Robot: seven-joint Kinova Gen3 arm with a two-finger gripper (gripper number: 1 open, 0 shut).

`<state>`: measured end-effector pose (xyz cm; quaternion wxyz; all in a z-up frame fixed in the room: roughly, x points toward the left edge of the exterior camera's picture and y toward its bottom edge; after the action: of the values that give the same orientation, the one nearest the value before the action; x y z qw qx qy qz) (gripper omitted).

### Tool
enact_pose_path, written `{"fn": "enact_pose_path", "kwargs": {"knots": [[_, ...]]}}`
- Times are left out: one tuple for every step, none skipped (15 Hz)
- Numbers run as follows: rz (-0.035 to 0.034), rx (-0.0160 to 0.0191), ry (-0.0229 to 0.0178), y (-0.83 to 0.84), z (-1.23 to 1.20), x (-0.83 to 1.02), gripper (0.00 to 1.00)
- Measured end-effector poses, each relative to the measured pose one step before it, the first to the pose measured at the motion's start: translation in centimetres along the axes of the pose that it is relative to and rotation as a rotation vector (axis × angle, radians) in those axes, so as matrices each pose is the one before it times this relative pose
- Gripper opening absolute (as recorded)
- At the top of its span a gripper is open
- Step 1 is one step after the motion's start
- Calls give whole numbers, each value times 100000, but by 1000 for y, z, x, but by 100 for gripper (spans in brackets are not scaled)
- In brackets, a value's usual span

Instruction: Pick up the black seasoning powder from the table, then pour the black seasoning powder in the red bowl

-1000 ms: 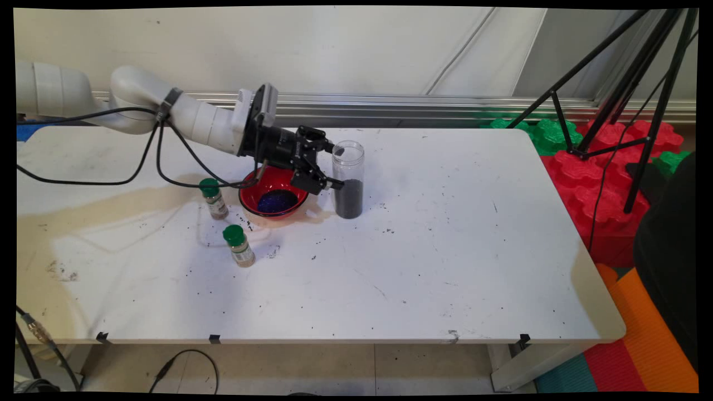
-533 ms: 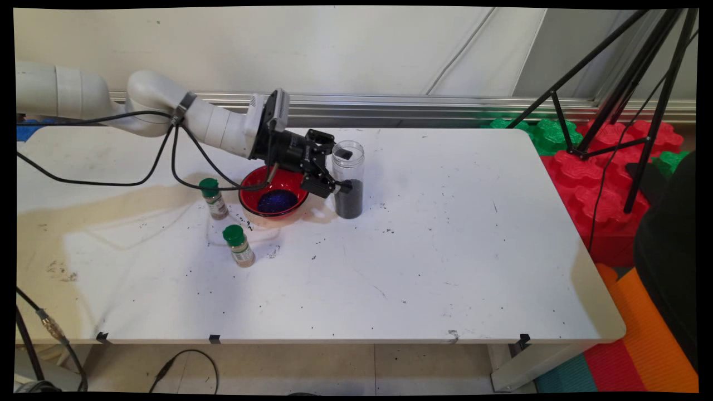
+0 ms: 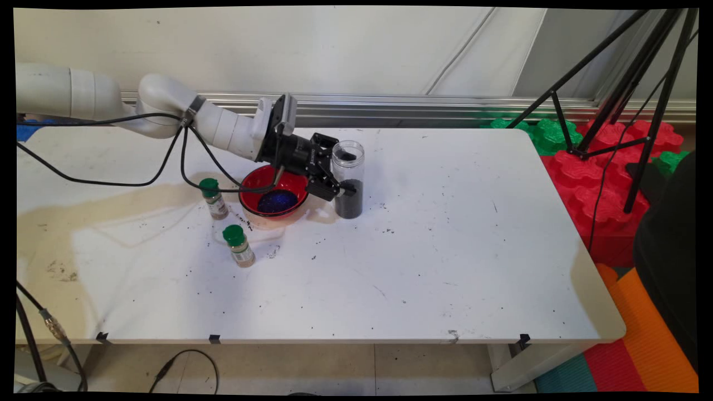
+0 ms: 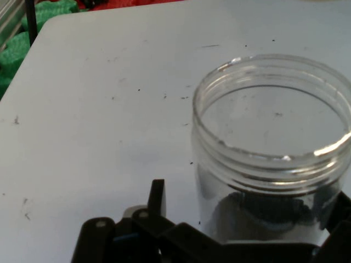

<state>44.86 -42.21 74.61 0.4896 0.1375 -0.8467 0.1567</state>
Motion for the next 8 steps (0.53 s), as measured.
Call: {"fn": "enact_pose_path", "kwargs": {"knots": [[-31,-199,-143,-29,121,-38,100],[-4,-271,-177,-14,116,-55,100],[10,-242,-122,-5,74,-50,0],[124,-418,-11,26,43,-20,0],[115,-455,21,31,46,-21,0],[211,-574,2,57,19,-29,0],[122,-434,-66,56,-20,-59,0],[150,-586,-183,72,6,-67,0]]}}
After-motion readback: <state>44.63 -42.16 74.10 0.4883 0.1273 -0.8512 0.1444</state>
